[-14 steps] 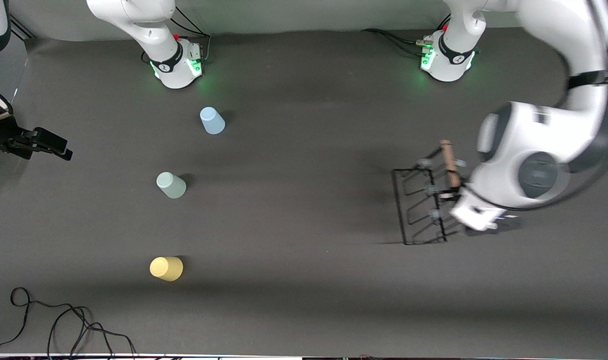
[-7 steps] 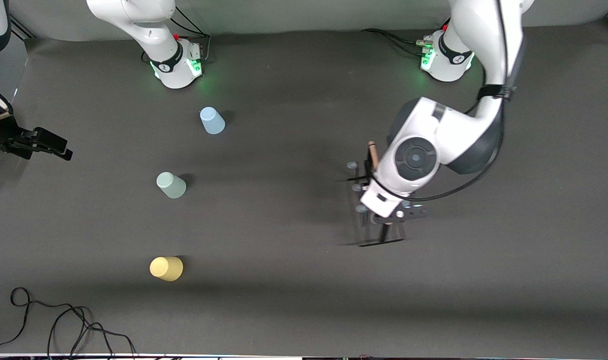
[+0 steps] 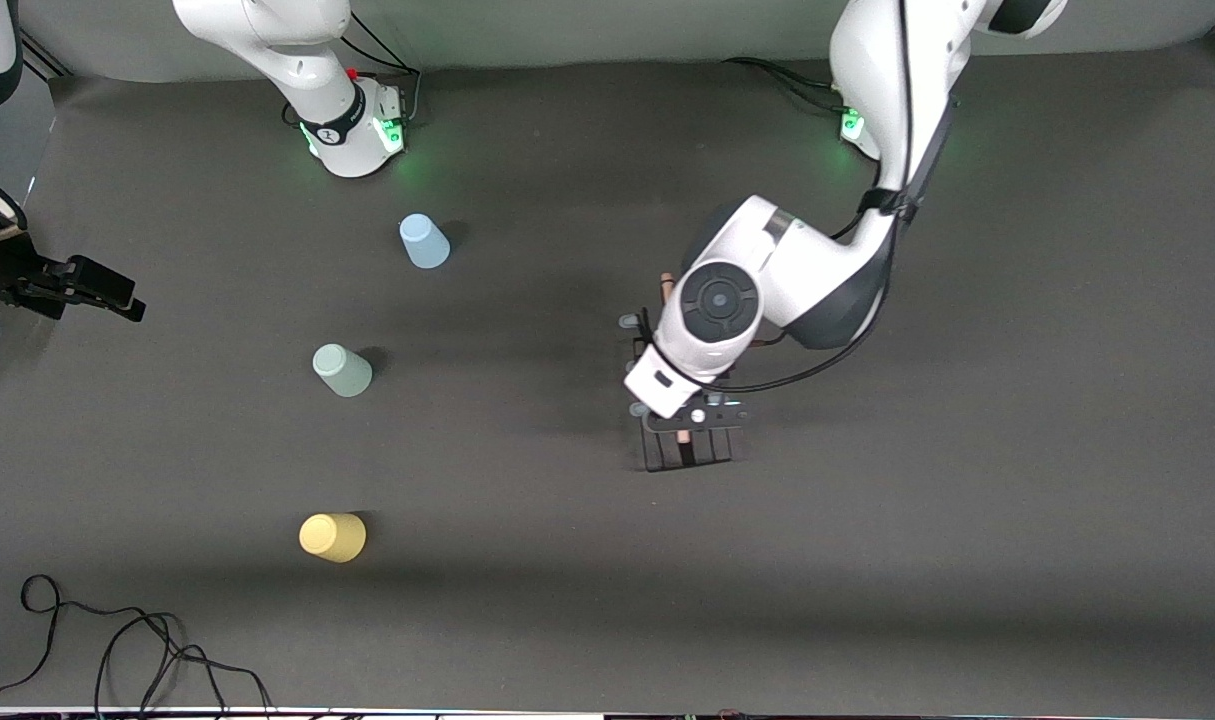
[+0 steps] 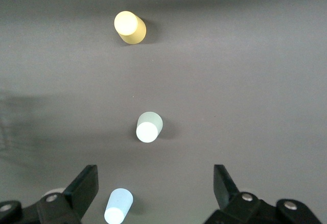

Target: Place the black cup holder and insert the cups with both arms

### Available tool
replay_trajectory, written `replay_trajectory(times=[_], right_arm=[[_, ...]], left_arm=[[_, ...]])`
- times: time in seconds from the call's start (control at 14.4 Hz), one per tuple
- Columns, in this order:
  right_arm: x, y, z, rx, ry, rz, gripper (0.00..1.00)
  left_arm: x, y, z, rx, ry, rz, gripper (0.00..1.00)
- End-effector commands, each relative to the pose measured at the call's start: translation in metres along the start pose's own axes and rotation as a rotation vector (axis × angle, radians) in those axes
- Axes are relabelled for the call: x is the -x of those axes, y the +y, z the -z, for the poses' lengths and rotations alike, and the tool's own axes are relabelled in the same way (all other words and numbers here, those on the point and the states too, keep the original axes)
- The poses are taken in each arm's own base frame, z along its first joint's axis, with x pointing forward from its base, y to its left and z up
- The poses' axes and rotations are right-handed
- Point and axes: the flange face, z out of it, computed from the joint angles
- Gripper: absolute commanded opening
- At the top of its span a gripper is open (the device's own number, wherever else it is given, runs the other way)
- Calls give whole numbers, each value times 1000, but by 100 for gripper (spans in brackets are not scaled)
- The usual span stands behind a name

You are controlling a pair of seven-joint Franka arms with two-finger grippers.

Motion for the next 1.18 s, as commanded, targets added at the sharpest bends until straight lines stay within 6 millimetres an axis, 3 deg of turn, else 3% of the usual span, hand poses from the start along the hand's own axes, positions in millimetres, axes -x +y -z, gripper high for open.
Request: replay_trajectory(times=[0.0, 0.42, 0.49, 0.56, 0.84, 0.91, 1.11], right_arm=[[-2, -3, 0, -15, 4, -5, 100], [-1, -5, -2, -16, -1, 0, 100], [-1, -6, -3, -16, -4, 3, 100], [-1, -6, -3, -16, -5, 3, 100], [4, -10, -14, -15, -21, 8, 100], [9, -21, -17, -15, -15, 21, 100], [47, -41, -28, -16, 8, 58, 100]], left_arm=[[-1, 18, 8, 44, 7, 3, 0], [-3, 22, -20, 36, -11, -11, 0], [-4, 22, -23, 34, -14, -14, 40], [-5, 22, -24, 32, -12, -30, 97], [-8, 22, -18, 49, 5, -31, 99], [-8, 21, -17, 48, 4, -30, 99], [-1, 21, 7, 39, -13, -31, 99]])
